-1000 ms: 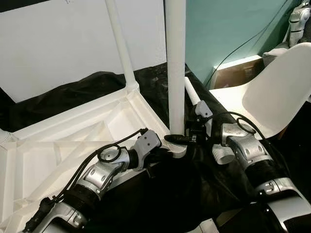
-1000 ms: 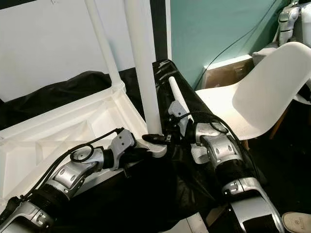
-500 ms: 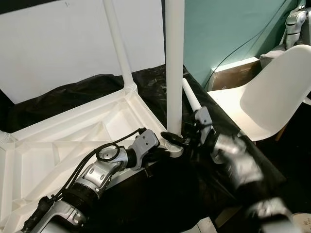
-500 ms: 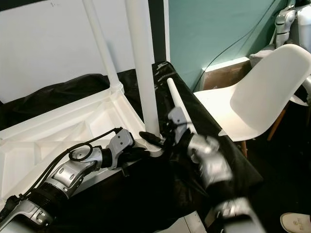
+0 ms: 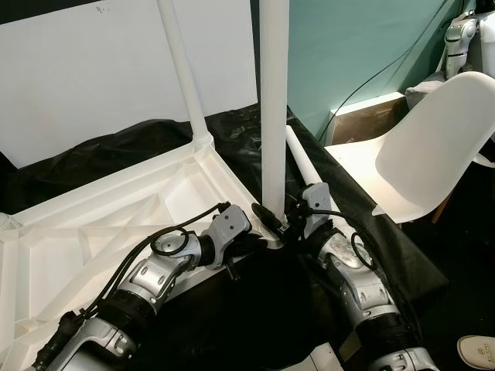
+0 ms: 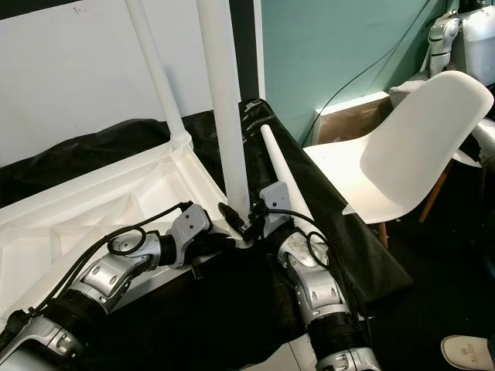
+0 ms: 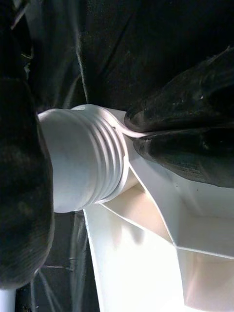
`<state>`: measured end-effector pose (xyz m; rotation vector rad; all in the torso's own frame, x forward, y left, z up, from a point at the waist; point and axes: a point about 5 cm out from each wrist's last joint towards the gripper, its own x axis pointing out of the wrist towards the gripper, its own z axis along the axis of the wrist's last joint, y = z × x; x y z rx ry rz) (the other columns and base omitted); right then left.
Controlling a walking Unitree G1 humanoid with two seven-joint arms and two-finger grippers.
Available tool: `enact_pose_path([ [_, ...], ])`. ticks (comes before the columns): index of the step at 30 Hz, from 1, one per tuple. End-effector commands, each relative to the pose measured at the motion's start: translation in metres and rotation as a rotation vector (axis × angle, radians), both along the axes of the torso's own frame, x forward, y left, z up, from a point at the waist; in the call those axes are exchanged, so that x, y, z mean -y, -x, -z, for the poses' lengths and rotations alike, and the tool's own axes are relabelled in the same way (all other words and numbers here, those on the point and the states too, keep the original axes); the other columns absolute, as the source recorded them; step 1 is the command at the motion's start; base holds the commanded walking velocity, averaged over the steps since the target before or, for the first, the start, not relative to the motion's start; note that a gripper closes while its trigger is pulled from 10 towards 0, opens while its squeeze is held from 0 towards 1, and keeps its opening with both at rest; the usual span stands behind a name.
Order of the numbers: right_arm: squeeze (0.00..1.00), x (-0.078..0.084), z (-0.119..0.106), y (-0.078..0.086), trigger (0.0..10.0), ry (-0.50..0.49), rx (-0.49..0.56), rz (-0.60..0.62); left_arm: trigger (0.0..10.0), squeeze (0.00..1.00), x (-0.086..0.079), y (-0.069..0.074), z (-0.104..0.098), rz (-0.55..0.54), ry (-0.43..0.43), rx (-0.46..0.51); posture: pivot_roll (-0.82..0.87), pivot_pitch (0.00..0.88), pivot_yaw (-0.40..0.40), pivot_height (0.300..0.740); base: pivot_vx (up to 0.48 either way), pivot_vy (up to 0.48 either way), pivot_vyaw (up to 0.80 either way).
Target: Building children table
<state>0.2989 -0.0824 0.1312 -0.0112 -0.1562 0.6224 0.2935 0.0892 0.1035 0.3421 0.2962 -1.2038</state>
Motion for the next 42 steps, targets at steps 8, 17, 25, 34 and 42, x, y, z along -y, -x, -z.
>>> enact_pose_path([
  [8, 1.0, 0.008, -0.003, -0.001, 10.0, -0.052, -0.045, 0.066, 10.0, 0.0, 0.002, 0.025, 0.025, 0.169, -0.04, -0.169, -0.07, 0.0, 0.086, 0.74, 0.0, 0.0, 0.0],
  [17, 0.0, 0.015, -0.015, -0.007, 10.0, 0.073, -0.032, -0.296, 10.0, 0.0, 0.001, 0.027, 0.027, 0.167, -0.04, -0.174, -0.06, 0.0, 0.091, 0.74, 0.0, 0.0, 0.0],
  [25, 0.0, 0.037, -0.032, -0.022, 7.1, 0.253, -0.069, -0.513, 10.0, 0.0, -0.001, 0.029, 0.026, 0.163, -0.043, -0.169, -0.04, 0.0, 0.068, 0.74, 0.0, 0.0, 0.0],
  [34, 0.0, 0.051, -0.024, -0.025, 0.0, 0.324, -0.146, -0.564, 10.0, 0.0, 0.009, 0.033, 0.026, 0.161, -0.023, -0.16, -0.05, 0.0, 0.083, 0.74, 0.0, 0.0, 0.0],
  [42, 0.0, 0.053, -0.012, -0.02, 0.0, 0.246, -0.187, -0.475, 10.0, 0.0, 0.014, 0.029, 0.018, 0.21, -0.014, -0.153, -0.09, 0.0, 0.115, 0.74, 0.0, 0.0, 0.0],
])
